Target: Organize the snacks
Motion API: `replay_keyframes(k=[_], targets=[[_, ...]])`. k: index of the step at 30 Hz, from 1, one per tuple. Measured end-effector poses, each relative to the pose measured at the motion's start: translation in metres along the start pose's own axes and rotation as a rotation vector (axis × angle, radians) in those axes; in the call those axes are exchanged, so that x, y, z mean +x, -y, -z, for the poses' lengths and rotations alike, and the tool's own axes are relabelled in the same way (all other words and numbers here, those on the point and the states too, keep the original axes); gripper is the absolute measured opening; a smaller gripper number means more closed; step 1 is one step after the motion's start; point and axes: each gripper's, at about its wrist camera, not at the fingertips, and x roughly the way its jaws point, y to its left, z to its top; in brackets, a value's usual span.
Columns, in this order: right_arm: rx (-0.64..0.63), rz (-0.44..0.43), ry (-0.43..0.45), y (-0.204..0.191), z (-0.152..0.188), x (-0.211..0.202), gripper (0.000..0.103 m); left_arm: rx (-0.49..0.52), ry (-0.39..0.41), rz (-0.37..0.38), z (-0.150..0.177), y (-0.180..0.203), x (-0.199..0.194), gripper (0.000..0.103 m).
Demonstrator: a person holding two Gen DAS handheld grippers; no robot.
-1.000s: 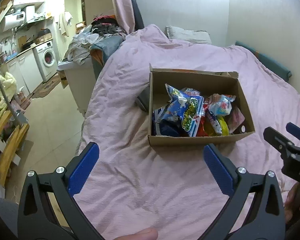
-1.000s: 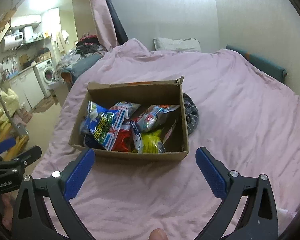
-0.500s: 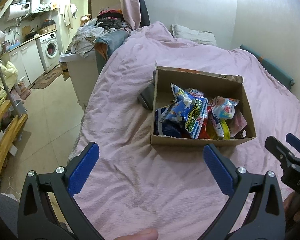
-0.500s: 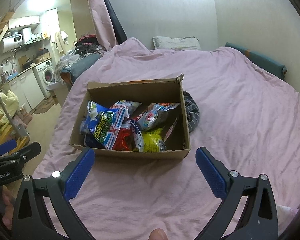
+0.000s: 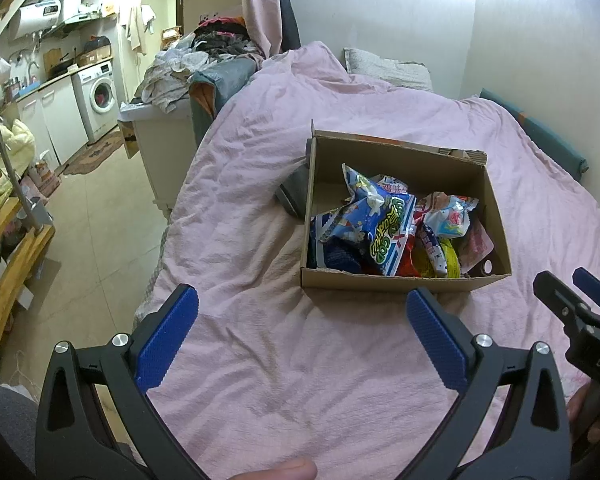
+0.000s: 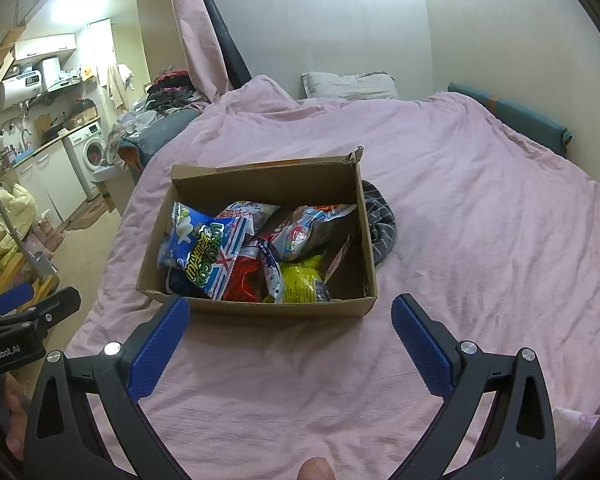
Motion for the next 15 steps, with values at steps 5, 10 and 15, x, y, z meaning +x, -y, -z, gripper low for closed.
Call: replay_keyframes(k=[5,10,15], targets=[[-0.002,0.001,0.000,-0.0003,0.0001,-0.0002,0.103,0.000,-0.005,0.001,0.0000,-0.0009,0.0003,0.103],[-0.002,0.000,0.001,0.0002,0.0002,-0.0003,0.103,-0.005,-0.006,0.001,0.0015,-0.0027,0.0010,0.103],[-0.001,0.002,0.000,-0.0008,0.0000,-0.0003,0.103,-0.005,-0.011,-0.003,0.0023,-0.0033,0.0020,0.103]])
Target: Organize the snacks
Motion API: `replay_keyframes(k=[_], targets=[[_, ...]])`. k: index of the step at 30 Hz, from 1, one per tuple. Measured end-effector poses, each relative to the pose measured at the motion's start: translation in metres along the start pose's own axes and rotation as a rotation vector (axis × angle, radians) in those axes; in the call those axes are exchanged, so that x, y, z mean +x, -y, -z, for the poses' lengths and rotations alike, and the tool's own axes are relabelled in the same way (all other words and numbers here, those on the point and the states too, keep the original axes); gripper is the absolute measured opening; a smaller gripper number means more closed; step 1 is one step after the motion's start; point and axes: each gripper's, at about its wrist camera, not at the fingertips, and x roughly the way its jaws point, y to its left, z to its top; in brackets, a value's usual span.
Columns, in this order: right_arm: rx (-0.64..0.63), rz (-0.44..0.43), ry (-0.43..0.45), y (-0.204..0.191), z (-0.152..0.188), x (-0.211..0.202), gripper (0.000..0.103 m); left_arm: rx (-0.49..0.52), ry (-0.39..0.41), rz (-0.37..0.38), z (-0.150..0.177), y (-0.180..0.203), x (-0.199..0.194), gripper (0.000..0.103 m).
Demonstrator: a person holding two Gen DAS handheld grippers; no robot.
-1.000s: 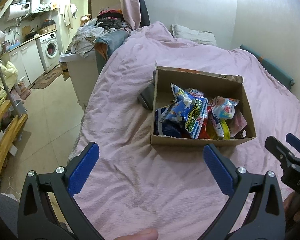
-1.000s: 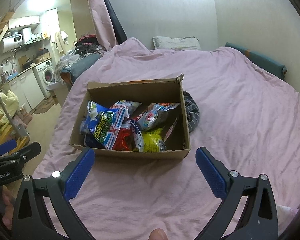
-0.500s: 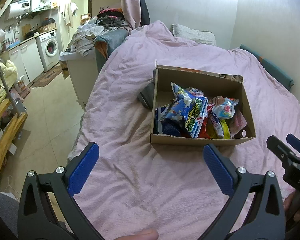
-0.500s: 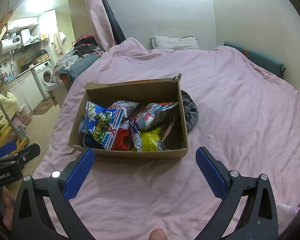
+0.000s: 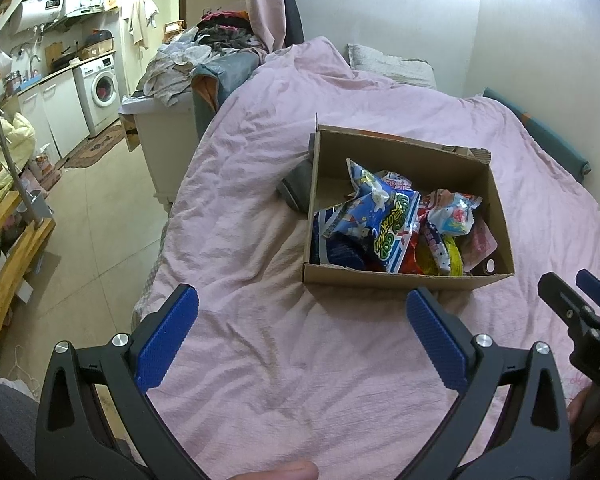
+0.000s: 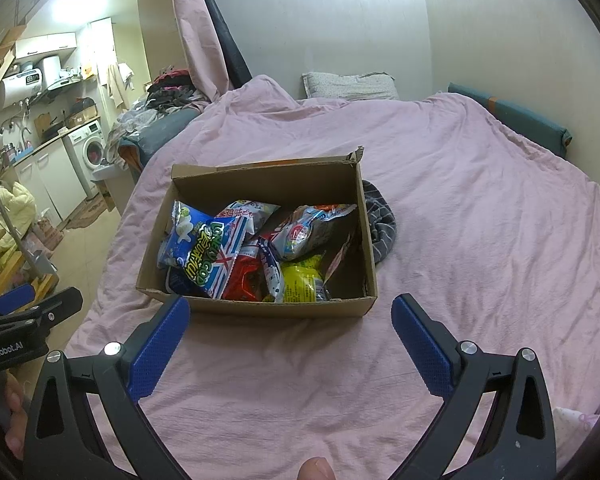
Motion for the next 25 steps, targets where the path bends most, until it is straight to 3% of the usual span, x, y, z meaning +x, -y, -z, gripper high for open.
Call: replay_keyframes(k=[25], targets=[[-0.009,-0.002,-0.004,0.0008,0.0014,-0.0002,0.103,-0.001,-0.009,-0.001,0.0002,-0.0005,0.0021,0.103]])
